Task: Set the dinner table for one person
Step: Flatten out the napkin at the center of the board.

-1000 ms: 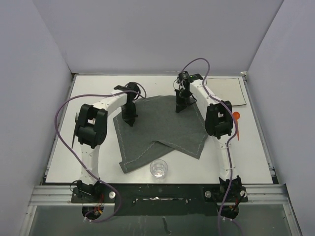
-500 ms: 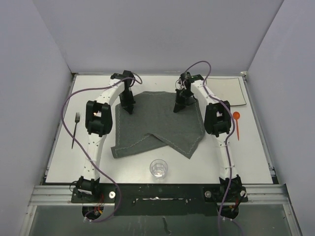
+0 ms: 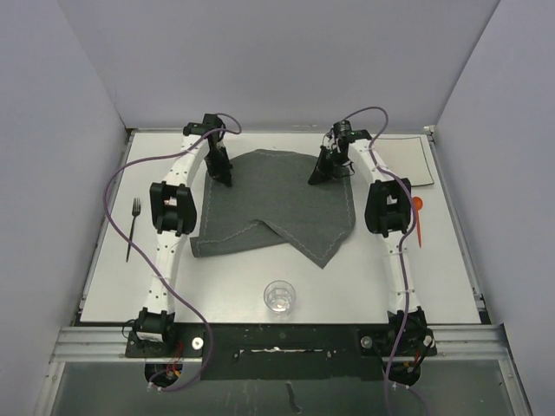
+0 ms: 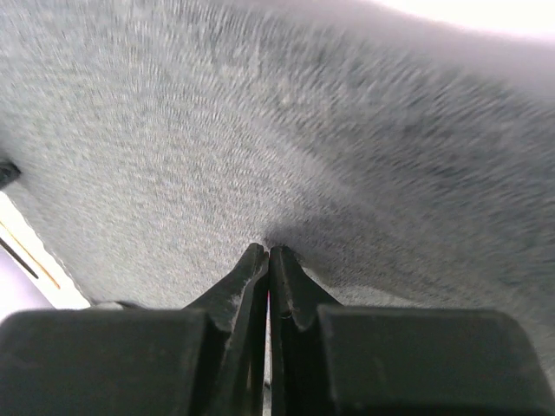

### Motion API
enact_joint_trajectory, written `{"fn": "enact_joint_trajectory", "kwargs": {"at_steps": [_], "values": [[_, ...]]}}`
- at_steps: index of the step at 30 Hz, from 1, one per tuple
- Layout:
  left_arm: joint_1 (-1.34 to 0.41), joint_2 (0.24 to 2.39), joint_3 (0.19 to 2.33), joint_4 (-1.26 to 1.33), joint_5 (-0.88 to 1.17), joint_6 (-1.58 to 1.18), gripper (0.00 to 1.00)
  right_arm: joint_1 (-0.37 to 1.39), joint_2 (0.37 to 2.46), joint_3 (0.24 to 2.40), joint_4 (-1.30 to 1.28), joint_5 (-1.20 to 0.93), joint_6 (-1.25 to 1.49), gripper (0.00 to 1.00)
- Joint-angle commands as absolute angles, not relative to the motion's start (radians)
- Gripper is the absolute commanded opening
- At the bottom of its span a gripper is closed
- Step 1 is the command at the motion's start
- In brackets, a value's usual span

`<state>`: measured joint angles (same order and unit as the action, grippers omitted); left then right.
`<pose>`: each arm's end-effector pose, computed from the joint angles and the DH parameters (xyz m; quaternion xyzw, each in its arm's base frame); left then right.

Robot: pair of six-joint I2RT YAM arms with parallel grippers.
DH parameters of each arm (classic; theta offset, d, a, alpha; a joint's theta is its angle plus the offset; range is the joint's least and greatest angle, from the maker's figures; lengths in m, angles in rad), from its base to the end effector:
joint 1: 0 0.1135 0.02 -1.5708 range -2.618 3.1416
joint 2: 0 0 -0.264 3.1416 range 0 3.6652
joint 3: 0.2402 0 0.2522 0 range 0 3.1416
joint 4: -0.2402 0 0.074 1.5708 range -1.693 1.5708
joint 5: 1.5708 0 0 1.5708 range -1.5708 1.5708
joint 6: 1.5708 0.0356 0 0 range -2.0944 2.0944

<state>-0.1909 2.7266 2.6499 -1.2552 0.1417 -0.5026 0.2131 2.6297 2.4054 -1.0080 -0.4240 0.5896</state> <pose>0.5256 -0.1067 0.1549 -0.1454 0.9797 -0.1065 0.0879 0.5224 0.1280 0.1464 0.1455 0.9533 0.2553 0.0706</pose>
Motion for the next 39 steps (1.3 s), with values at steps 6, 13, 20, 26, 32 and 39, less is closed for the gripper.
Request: {"fn": "enact_joint_trajectory", "kwargs": {"at_steps": [6,13,20,26,32,39], "values": [[-0.174,2.758,2.598,-1.152,0.088,-0.446,0.00,0.184,2.632,2.440,-0.850,-0.528,0.619,0.00],[-0.181,2.691,2.520,-1.109,0.092,-0.435,0.00,0.197,2.402,2.360,-0.870,-0.570,0.537,0.10],[-0.181,2.666,2.511,-1.111,0.099,-0.426,0.00,0.312,2.062,2.126,-1.137,-0.261,0.401,0.14],[-0.181,2.645,2.467,-1.099,0.113,-0.425,0.00,0.418,1.891,1.673,-1.077,-0.167,0.450,0.00],[-0.183,2.656,2.473,-1.113,0.126,-0.422,0.00,0.507,1.853,1.471,-1.025,-0.062,0.519,0.00],[-0.184,2.656,2.457,-1.117,0.130,-0.419,0.00,0.560,1.846,1.447,-1.022,0.068,0.567,0.00]]}}
